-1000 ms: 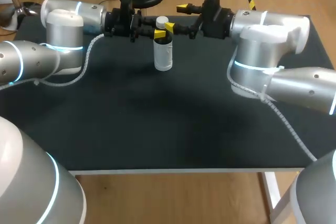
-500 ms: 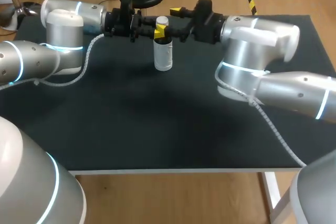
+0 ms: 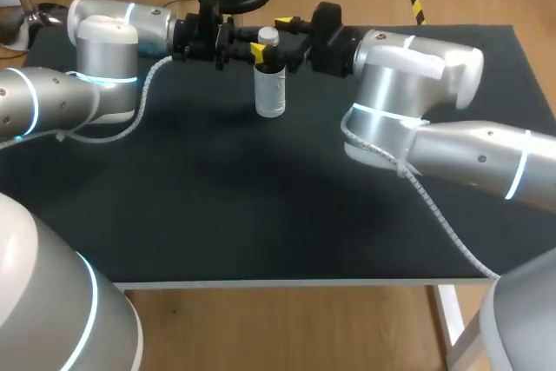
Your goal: Unscrew the bottle cap
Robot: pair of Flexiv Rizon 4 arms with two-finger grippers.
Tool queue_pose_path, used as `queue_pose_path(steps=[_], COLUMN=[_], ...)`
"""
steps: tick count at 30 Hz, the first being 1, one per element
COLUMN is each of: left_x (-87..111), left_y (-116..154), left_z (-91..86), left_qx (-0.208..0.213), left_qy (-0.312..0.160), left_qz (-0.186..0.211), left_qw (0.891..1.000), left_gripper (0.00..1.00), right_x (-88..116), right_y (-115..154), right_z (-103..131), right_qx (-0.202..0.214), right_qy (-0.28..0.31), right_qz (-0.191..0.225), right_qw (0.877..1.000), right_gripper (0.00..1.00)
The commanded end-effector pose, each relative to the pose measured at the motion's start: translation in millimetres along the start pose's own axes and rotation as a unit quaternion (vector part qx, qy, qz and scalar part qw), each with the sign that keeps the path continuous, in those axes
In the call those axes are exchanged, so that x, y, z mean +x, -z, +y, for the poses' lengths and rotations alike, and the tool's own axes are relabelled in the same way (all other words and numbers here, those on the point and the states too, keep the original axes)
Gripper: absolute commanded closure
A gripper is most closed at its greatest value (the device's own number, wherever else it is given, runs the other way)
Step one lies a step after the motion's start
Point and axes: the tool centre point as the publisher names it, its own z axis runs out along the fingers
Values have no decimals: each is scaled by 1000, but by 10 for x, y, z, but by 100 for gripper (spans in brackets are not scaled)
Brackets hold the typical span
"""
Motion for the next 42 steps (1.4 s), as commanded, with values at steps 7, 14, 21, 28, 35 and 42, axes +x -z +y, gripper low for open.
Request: queue_pose_path(steps=[7, 14, 21, 28, 35, 42], left_x=[-2, -2, -2, -2, -2, -2], left_y=[1, 1, 1, 1, 1, 1], left_z=[-9, -9, -9, -9, -9, -9], left_qx=[-1, -1, -1, -1, -1, -1], left_qy=[0, 0, 0, 0, 0, 0], left_qz=[0, 0, 0, 0, 0, 0], left_qw=[1000, 1000, 1000, 1000, 1000, 1000], left_gripper=[100, 100, 100, 100, 100, 100], right_x=[-14, -51, -67, -73, -90, -108], right_y=[-84, -115, -142, -163, -163, -147], right_z=[-52, -81, -70, -54, -36, -50], right_qx=[-8, -6, -16, -13, -15, -14], right_qy=[-5, -9, -12, -9, -7, -7], right_qz=[-15, -18, -20, -34, -36, -35], right_qw=[1000, 1000, 1000, 999, 999, 999], right_gripper=[0, 0, 0, 55, 98, 91])
